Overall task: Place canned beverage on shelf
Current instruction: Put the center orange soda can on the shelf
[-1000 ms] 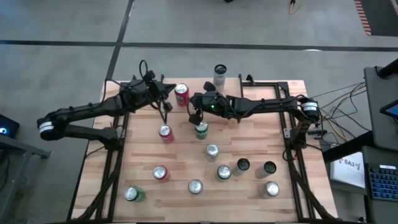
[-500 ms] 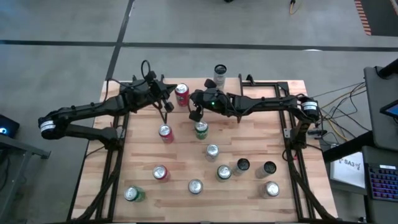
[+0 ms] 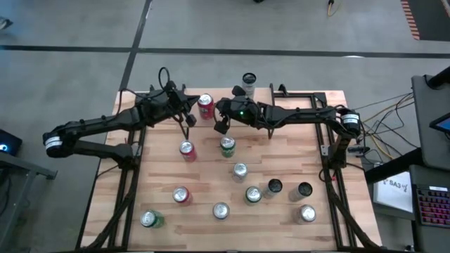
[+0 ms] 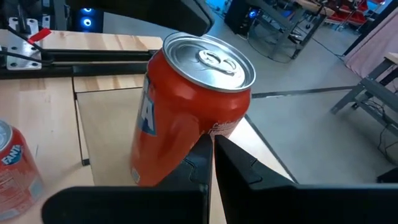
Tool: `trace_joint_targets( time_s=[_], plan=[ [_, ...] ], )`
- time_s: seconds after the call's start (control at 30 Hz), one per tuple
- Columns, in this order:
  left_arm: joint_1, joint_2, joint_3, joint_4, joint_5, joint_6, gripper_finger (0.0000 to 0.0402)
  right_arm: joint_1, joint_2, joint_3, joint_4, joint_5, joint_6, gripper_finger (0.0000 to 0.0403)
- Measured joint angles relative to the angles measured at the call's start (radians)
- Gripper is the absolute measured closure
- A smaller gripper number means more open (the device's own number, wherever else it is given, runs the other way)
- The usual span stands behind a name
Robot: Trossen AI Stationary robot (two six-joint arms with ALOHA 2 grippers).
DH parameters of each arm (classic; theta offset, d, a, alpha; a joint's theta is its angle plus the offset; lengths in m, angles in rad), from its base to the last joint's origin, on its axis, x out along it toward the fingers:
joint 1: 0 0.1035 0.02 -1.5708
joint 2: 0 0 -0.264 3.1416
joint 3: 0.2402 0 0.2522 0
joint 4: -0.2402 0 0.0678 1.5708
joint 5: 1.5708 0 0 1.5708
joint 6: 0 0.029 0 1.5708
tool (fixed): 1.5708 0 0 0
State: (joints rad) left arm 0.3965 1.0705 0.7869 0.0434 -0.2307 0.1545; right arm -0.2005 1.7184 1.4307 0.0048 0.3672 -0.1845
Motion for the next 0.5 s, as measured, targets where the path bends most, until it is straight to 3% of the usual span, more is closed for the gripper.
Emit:
trace_joint_targets(
  time_s=[0.5],
  plan=[
    [-0.001, -0.073, -0.004, -0.048, 0.015, -0.061, 0.0401, 0.002, -0.020, -0.001, -0.019, 0.000, -0.013, 0.0394]
  ],
)
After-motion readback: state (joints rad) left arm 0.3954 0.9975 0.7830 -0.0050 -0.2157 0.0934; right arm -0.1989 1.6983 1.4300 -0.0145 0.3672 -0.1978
